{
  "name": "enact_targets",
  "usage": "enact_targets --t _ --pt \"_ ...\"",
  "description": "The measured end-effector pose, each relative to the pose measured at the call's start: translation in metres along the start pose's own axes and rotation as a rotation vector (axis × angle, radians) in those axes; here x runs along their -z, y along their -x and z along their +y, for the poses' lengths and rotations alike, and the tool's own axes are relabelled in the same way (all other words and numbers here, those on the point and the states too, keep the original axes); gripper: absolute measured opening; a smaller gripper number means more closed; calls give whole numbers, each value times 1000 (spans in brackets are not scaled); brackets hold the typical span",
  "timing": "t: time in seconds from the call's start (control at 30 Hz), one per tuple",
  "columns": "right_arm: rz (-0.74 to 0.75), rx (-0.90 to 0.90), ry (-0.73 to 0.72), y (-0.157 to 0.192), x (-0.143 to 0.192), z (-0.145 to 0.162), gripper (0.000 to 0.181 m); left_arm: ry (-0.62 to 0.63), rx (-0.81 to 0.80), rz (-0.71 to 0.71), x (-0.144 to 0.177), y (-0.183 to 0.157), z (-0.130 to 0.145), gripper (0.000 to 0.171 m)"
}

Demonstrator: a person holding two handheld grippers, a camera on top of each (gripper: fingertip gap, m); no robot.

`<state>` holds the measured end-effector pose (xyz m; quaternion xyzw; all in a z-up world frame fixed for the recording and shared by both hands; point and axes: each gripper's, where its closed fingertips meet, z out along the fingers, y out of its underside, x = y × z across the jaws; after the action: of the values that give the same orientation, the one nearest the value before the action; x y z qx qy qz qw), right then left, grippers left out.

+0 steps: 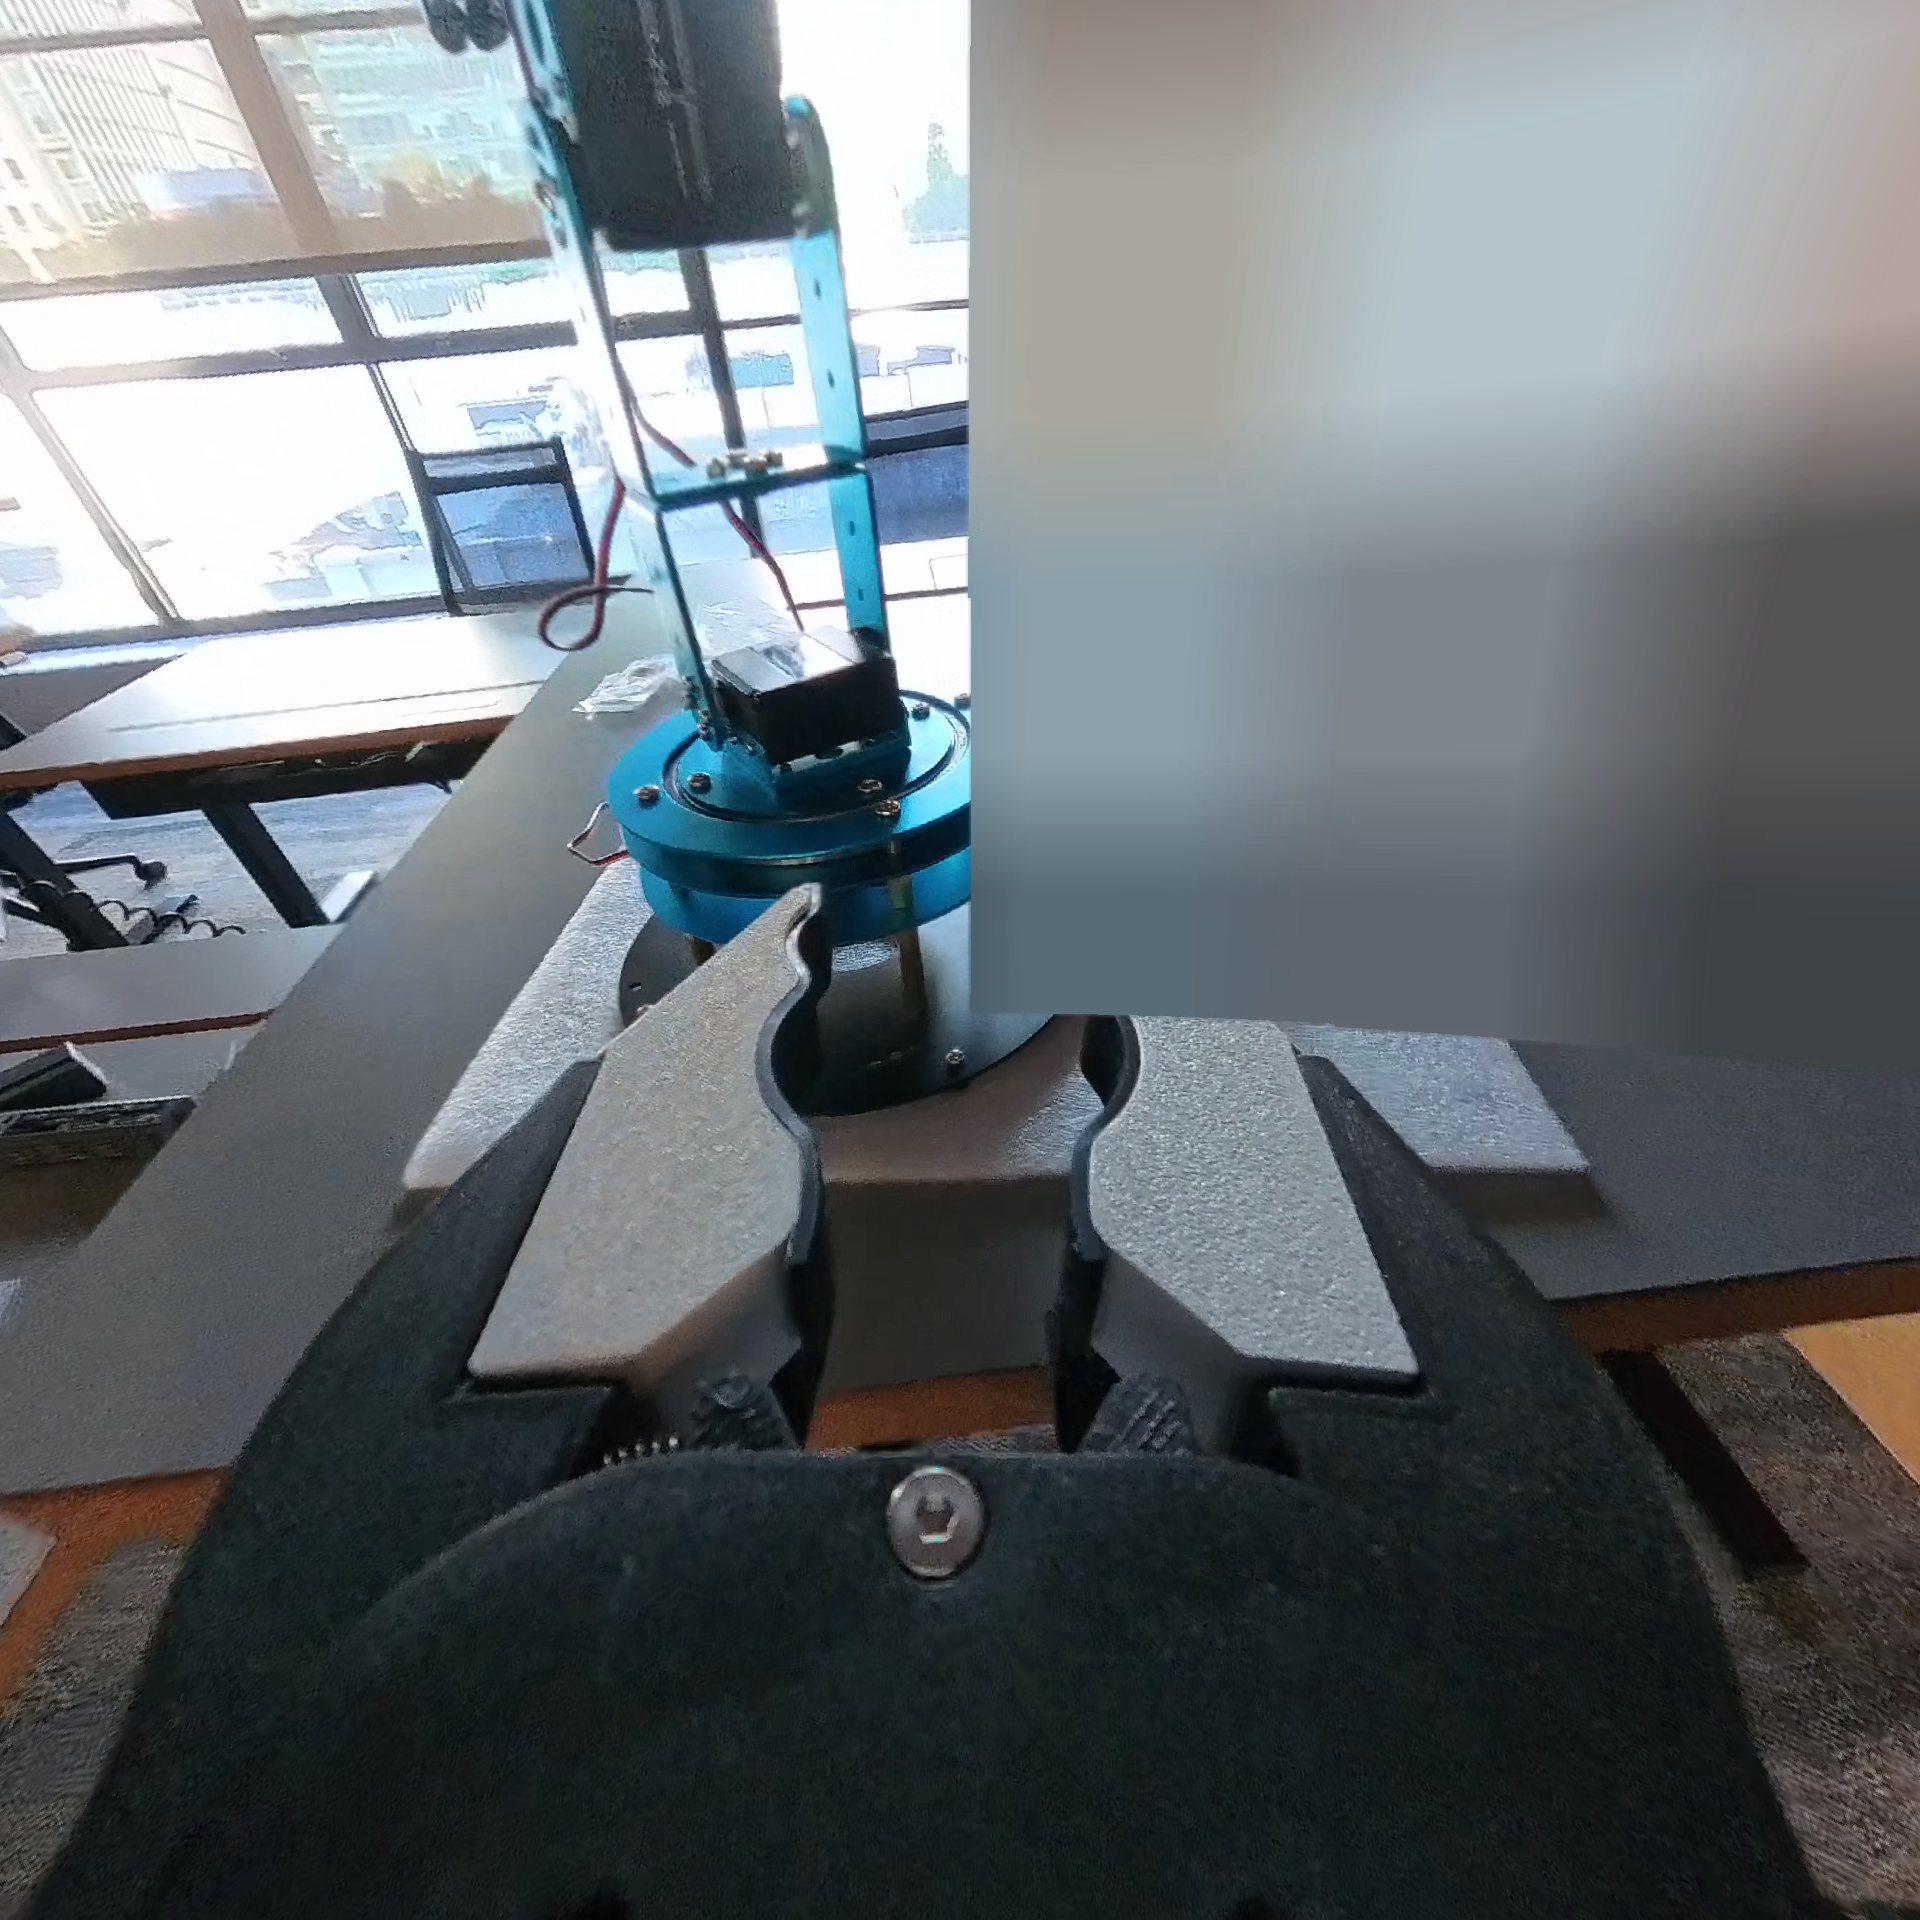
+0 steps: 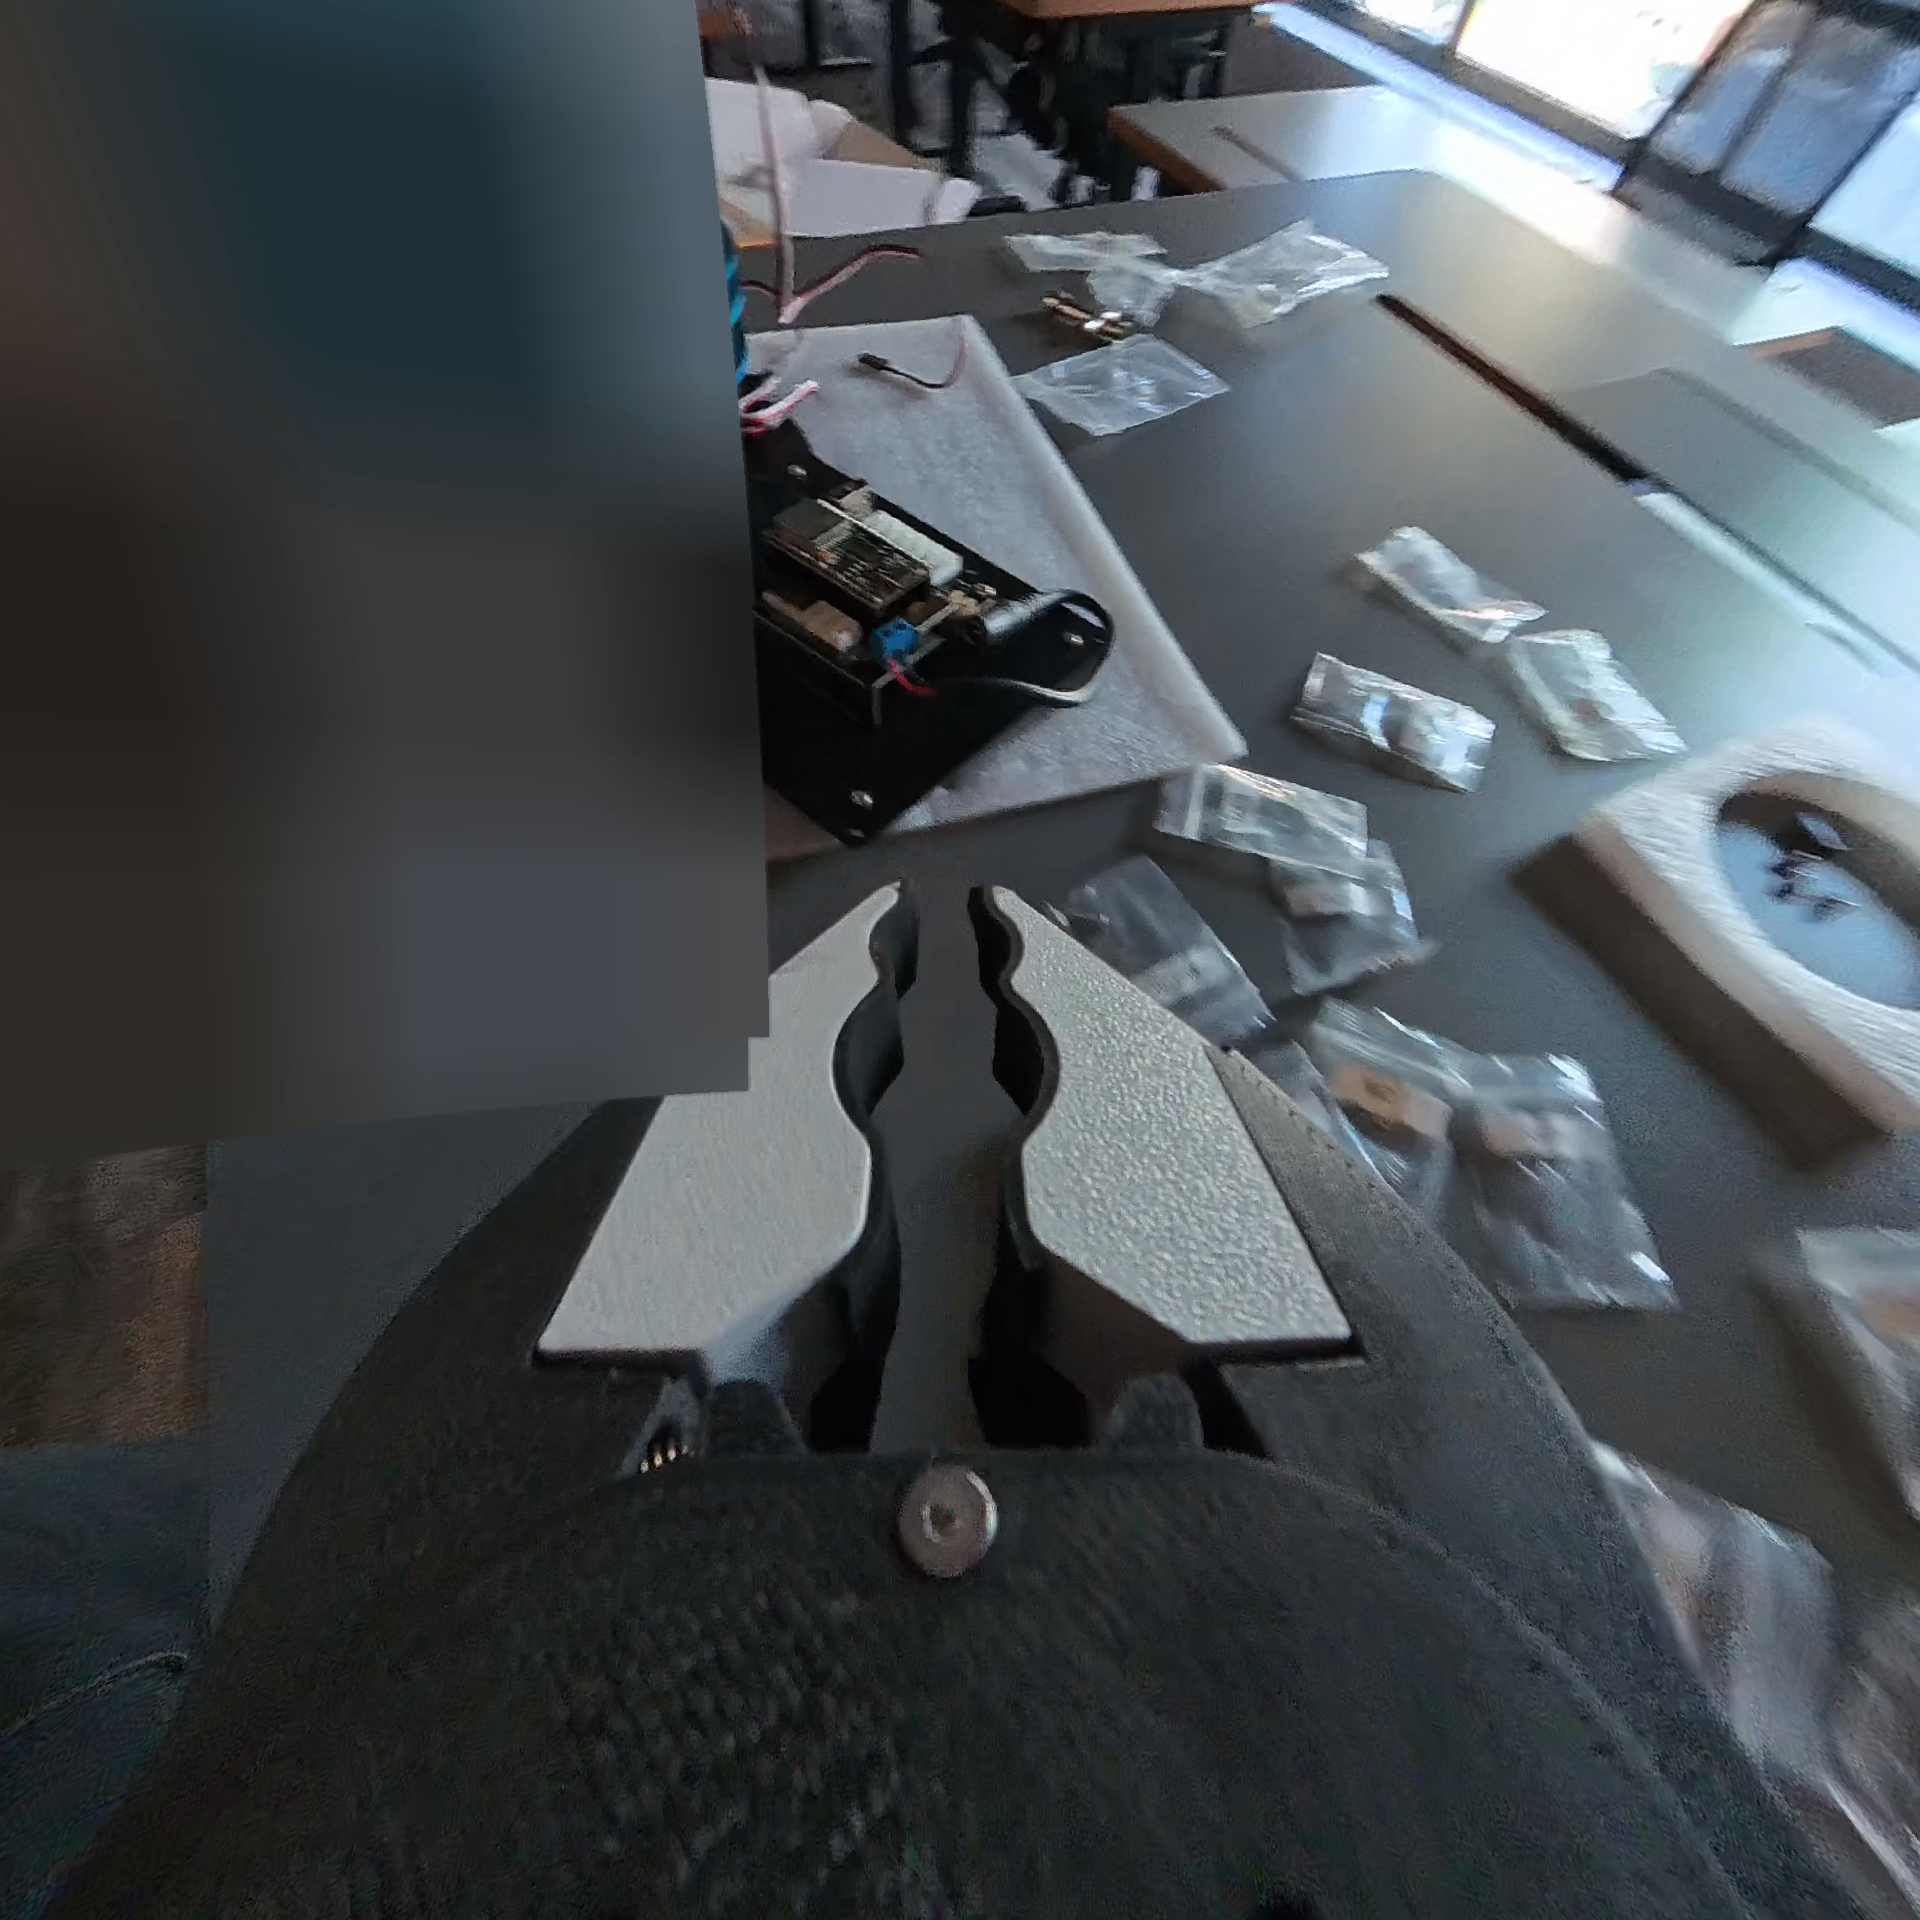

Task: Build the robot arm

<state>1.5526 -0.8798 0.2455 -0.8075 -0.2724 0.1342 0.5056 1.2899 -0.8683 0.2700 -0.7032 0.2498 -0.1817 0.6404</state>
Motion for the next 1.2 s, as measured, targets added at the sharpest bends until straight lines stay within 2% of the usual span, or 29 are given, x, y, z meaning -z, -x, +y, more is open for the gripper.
enact_targets --t 0.1,0.17,0.3,0.37,0.47,0.63,0.67,0.77,0.9,1.0,1.07,1.13,1.2 --pt "105 0 22 -6 34 0 12 21 64 66 14 -13 -10 45" --pt "184 -5 -5 -13 60 -9 12 66 50 62 26 -14 -13 48" --pt "400 -10 -82 -45 129 -31 13 98 74 87 58 -14 -29 49" --pt "467 -47 -116 -61 161 -37 20 102 77 104 72 -18 -42 50" --pt "464 -135 -107 -81 189 -30 41 102 15 94 86 -21 -61 49" --pt "369 -200 -125 -110 201 -19 45 53 -61 45 79 -37 -88 46" --pt "332 -203 -122 -116 197 -17 43 23 -64 37 73 -43 -96 45" --pt "168 -208 -38 -136 169 -6 18 -52 -48 6 48 -60 -117 40" --pt "36 -10 15 -182 97 -9 13 -86 25 62 10 -97 -133 39" --pt "-7 103 111 -230 28 3 12 -55 38 64 -13 -122 -134 39" --pt "-31 113 158 -258 -12 12 12 -26 39 52 -23 -136 -130 38" --pt "-54 85 207 -275 -41 22 12 33 39 46 -30 -147 -121 38" --pt "-108 72 202 -277 -61 24 12 86 31 41 -33 -153 -112 39"
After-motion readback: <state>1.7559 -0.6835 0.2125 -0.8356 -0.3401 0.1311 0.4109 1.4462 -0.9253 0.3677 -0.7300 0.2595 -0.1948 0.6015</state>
